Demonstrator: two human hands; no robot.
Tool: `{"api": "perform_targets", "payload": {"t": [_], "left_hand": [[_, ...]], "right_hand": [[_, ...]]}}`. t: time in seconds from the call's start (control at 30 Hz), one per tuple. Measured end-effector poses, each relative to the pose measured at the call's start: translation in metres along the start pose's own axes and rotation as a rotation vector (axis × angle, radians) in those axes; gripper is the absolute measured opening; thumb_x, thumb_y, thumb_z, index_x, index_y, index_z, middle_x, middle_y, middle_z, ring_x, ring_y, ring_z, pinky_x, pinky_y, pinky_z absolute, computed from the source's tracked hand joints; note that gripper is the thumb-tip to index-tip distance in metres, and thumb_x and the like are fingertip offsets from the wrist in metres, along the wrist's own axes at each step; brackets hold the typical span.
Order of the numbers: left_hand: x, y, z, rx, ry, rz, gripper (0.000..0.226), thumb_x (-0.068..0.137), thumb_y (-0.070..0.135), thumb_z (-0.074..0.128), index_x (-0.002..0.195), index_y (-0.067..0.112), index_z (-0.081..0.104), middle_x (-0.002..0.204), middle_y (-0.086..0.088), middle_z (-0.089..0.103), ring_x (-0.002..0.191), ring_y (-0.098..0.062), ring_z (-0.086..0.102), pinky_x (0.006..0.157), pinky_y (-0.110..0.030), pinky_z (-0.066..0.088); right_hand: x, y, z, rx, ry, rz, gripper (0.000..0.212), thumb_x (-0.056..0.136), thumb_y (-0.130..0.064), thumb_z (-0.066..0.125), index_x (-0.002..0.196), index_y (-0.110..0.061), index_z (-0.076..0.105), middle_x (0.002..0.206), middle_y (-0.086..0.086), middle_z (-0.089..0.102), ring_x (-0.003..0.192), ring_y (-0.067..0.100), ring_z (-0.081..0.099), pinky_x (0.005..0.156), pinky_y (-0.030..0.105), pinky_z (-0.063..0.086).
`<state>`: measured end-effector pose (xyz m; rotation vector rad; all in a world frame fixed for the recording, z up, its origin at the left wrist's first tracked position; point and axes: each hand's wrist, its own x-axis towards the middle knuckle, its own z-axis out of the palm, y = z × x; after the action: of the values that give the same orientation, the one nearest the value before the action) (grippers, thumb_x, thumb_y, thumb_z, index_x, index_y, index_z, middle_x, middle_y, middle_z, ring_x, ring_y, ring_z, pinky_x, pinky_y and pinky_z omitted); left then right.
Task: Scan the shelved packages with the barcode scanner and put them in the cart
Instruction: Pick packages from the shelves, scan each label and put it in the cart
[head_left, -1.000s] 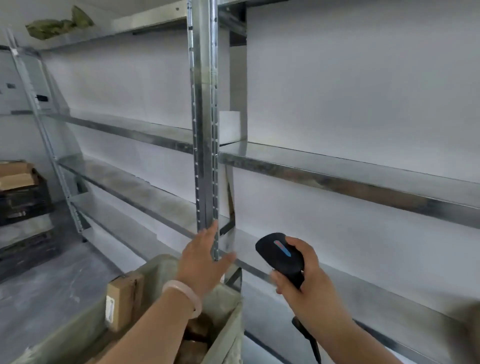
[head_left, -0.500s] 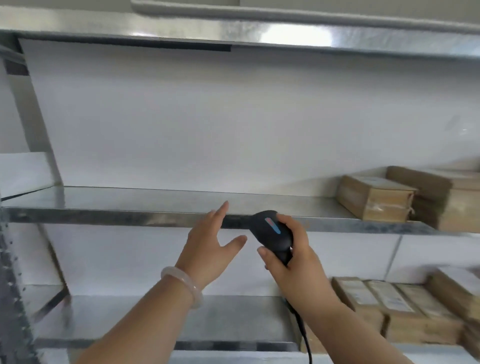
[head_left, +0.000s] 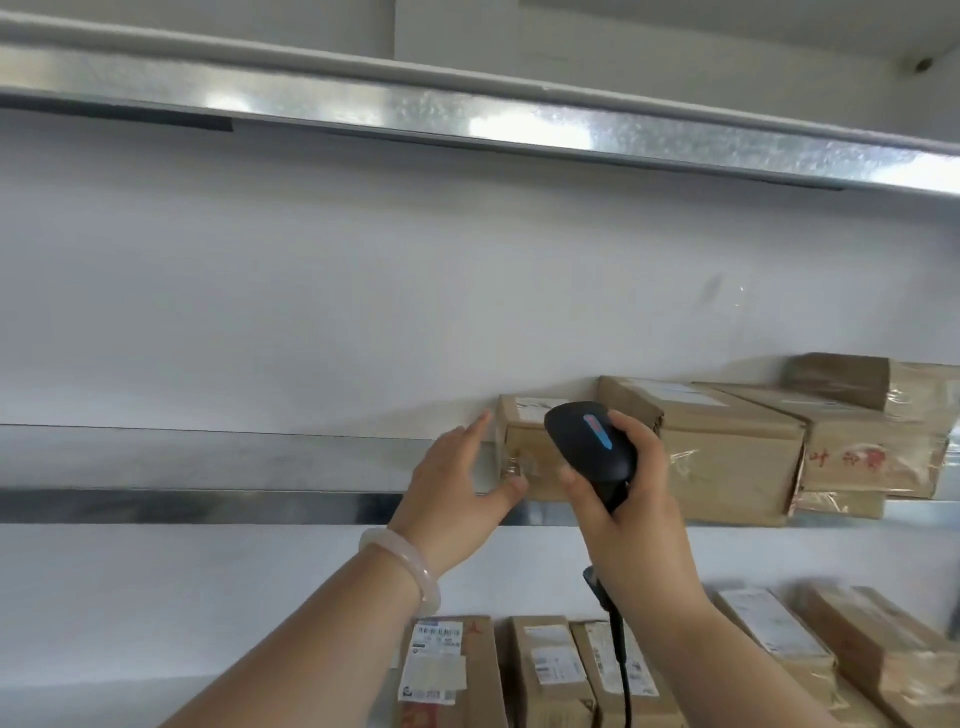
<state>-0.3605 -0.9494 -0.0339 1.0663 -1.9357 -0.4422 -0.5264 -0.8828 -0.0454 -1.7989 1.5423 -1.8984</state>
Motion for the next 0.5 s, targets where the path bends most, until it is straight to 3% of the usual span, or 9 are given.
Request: {"api": "perform_targets", "payload": {"t": [0.07,0.1,0.17,0.23,0.3,0.4,0.5], "left_hand": [[0.015,0.011,0.017,-0.017,0.001,-0.004,0.078,0.093,0.045,0.061,0.155,0.036,0.015,0.155,0.01,0.029,0.143,-0.012,0.026,0.109,-0.023,0.023],[0.021,0.014,0.023,-0.03,0.003,-0.014,0.078,0.093,0.044,0.062,0.155,0.036,0.014,0.154,0.009,0.03,0.142,-0.012,0.027,0.107,-0.022,0.024],[0.036,0.018,0.036,-0.053,0.023,-0.044,0.081,0.092,0.043,0.064,0.155,0.038,0.014,0.154,0.007,0.029,0.141,-0.013,0.03,0.111,-0.025,0.028],[0.049,0.017,0.044,-0.071,0.035,-0.081,0.083,0.089,0.042,0.067,0.155,0.038,0.016,0.153,0.006,0.032,0.139,-0.015,0.035,0.114,-0.033,0.035],[0.055,0.013,0.05,-0.065,0.057,-0.102,0.079,0.088,0.039,0.07,0.151,0.039,0.023,0.148,0.005,0.038,0.133,-0.018,0.042,0.11,-0.036,0.042],[0.056,0.008,0.055,-0.001,0.145,-0.093,0.06,0.089,0.034,0.07,0.14,0.038,0.037,0.133,0.006,0.05,0.12,-0.019,0.052,0.1,-0.031,0.046],[0.051,0.006,0.054,-0.004,0.219,-0.063,0.053,0.09,0.032,0.069,0.135,0.036,0.041,0.126,0.011,0.05,0.114,-0.014,0.051,0.094,-0.024,0.045]], "right_hand": [[0.016,0.01,-0.014,0.028,0.007,0.008,0.05,0.086,-0.043,0.063,0.126,-0.052,0.034,0.108,-0.019,0.059,0.072,0.014,0.059,0.059,0.031,0.051],[0.022,0.014,-0.018,0.041,0.008,0.005,0.05,0.087,-0.042,0.063,0.127,-0.051,0.034,0.107,-0.023,0.059,0.074,0.011,0.061,0.06,0.03,0.051],[0.031,0.022,-0.027,0.064,0.005,-0.021,0.05,0.088,-0.038,0.065,0.127,-0.049,0.035,0.108,-0.038,0.053,0.089,-0.004,0.06,0.065,0.014,0.047],[0.037,0.029,-0.032,0.091,-0.006,-0.023,0.051,0.089,-0.035,0.066,0.127,-0.05,0.035,0.108,-0.045,0.049,0.096,-0.014,0.056,0.066,0.012,0.047],[0.039,0.035,-0.035,0.115,-0.024,-0.018,0.051,0.088,-0.035,0.066,0.124,-0.053,0.035,0.111,-0.04,0.051,0.096,-0.01,0.057,0.067,0.014,0.048],[0.042,0.039,-0.036,0.149,-0.038,-0.022,0.053,0.087,-0.034,0.067,0.118,-0.061,0.034,0.113,-0.032,0.054,0.089,-0.003,0.061,0.066,0.014,0.049],[0.044,0.041,-0.032,0.222,-0.021,-0.026,0.053,0.088,-0.029,0.068,0.126,-0.051,0.037,0.115,-0.032,0.054,0.099,-0.006,0.059,0.072,0.006,0.045]]}}
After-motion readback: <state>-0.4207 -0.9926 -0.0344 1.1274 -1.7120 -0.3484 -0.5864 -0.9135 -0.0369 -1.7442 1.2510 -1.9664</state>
